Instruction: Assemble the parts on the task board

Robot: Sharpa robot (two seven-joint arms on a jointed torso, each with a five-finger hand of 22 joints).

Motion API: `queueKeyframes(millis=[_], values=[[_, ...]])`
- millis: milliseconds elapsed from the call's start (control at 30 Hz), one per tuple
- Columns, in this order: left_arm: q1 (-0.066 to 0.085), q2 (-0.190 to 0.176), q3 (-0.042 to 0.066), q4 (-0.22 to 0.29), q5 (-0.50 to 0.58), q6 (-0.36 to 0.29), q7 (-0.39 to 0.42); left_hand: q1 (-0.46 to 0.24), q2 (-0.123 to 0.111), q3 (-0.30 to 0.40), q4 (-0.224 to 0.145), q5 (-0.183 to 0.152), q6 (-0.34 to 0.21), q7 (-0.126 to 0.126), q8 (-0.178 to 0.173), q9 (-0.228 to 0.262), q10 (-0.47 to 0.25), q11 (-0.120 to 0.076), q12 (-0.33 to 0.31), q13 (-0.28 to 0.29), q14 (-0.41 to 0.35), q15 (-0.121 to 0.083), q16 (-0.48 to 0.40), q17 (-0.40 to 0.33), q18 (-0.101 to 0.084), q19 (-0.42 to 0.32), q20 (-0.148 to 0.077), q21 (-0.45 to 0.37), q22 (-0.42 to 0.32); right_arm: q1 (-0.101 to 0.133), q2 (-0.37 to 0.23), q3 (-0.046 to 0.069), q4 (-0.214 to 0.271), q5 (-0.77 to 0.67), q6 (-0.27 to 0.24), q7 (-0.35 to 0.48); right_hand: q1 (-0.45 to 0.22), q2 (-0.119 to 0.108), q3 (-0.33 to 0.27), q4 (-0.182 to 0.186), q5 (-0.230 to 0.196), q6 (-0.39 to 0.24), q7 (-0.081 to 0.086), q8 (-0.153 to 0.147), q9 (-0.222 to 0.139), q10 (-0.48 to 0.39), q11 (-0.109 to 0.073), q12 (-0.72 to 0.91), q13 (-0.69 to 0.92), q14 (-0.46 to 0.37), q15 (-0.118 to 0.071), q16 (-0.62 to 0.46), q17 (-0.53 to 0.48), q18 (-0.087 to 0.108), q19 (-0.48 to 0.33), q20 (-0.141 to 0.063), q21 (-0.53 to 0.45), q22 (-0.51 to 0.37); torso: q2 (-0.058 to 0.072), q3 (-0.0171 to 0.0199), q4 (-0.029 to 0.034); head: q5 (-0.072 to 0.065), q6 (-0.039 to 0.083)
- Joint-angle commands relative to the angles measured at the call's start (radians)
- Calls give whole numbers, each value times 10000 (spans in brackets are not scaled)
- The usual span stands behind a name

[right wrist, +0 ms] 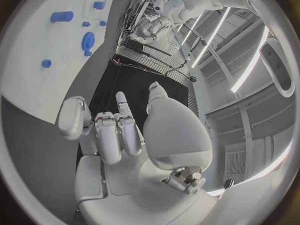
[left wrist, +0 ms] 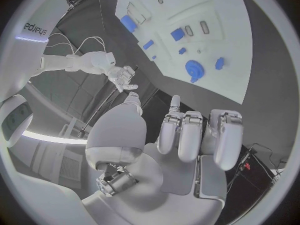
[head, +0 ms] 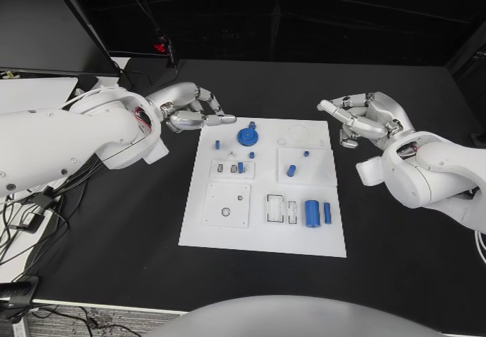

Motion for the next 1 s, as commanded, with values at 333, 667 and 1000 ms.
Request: queueKeyframes(millis=[333, 667, 1000], values=[[54, 868, 3, -216, -532, 3643, -4189, -700, 302, 88, 55, -126, 939, -450, 1224, 1237, 1060, -493, 34, 2626, 1047, -430, 8, 2626, -63, 1041, -347, 30, 2626, 3, 66, -6, -153, 1100, 870, 729, 54, 191, -121, -9, 44, -115, -9, 188, 42, 1072, 70, 25, 2632, 1072, 72, 25, 2632, 197, -195, 16, -195, 479, 30, -4, 7, -24, 83], [5, 1381, 4, -587, -257, 3911, -4692, -762, 746, 24, 45, 115, 1014, -588, 1453, 1802, 1060, -625, 34, 2626, 1047, -568, 8, 2626, -63, 1041, -487, 30, 2626, -14, 115, -12, -316, 1110, 906, 600, 60, 212, -149, -5, 79, -147, -9, 244, 55, 1072, 70, 25, 2632, 1072, 73, 25, 2632, 212, -245, 18, -254, 444, 18, -1, 27, -1, 95], [-93, 2050, 5, -1014, 222, 3919, -4700, -689, 1049, -94, 32, 190, 1268, -692, 1332, 2029, 1060, -726, 34, 2626, 1047, -627, 8, 2626, -63, 1041, -549, 30, 2626, -38, 154, -18, -413, 1110, 934, 536, 26, 253, -203, 6, 103, -246, 2, 307, 64, 1072, 77, 25, 2632, 1072, 76, 25, 2632, 225, -281, 21, -309, 416, 19, -11, -2, -11, 56]])
